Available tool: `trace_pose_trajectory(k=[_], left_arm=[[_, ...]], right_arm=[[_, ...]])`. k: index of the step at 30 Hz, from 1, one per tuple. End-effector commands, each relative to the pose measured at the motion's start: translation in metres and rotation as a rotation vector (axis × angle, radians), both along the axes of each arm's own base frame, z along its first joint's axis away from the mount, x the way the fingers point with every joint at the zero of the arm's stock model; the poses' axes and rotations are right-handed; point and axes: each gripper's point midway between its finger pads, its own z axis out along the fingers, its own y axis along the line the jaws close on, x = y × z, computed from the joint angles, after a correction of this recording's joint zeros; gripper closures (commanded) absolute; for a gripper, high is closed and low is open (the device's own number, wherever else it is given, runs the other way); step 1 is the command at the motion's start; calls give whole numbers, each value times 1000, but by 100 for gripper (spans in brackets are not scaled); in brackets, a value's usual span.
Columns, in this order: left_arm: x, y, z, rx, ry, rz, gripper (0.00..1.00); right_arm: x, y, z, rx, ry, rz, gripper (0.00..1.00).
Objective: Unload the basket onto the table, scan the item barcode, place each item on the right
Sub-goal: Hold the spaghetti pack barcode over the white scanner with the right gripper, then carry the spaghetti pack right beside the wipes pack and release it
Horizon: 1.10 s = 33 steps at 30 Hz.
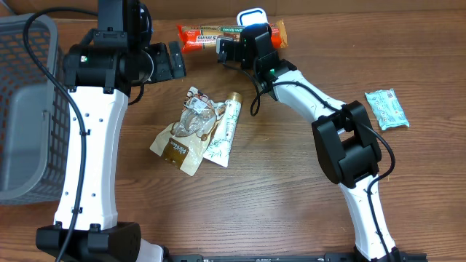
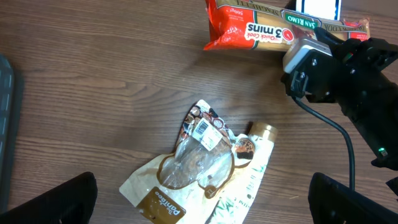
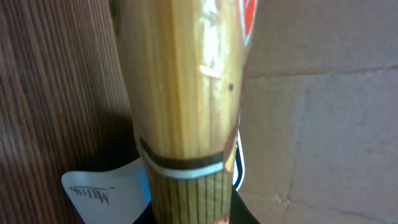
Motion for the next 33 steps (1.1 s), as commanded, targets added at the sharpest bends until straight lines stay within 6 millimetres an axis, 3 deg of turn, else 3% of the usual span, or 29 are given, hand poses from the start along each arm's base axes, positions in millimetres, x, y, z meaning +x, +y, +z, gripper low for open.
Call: trace_pose_trajectory(k=[1,7,11,16,20,23,26,32,33], left_arm=[[-1,3,0,21,-1,-7,0],[-1,3,0,21,-1,-7,0],[-1,3,0,21,-1,-7,0],[-1,3,0,21,-1,-7,0],[-1,3,0,21,-1,-7,0],[-1,3,0,21,-1,-7,0],[-1,3,0,21,-1,-7,0],[-1,3,0,21,-1,-7,0],[-1,3,0,21,-1,-7,0]], right_arm=[[2,8,111,132,-162,26,96],[-22,-4,145,135,-106,13,96],[-54,-15,180,265,-3,-24,96],[-117,-21,225,551,228,-20,96],[-160,-45,247,909,508,-205,96],[-178,-84,241,1075,650,-460,96],[-197,-125,223,1106,749,-661,96],[-219,-215,174,1224,866,-1174,96],[-222,-239,162,1271,847,-1319,96]])
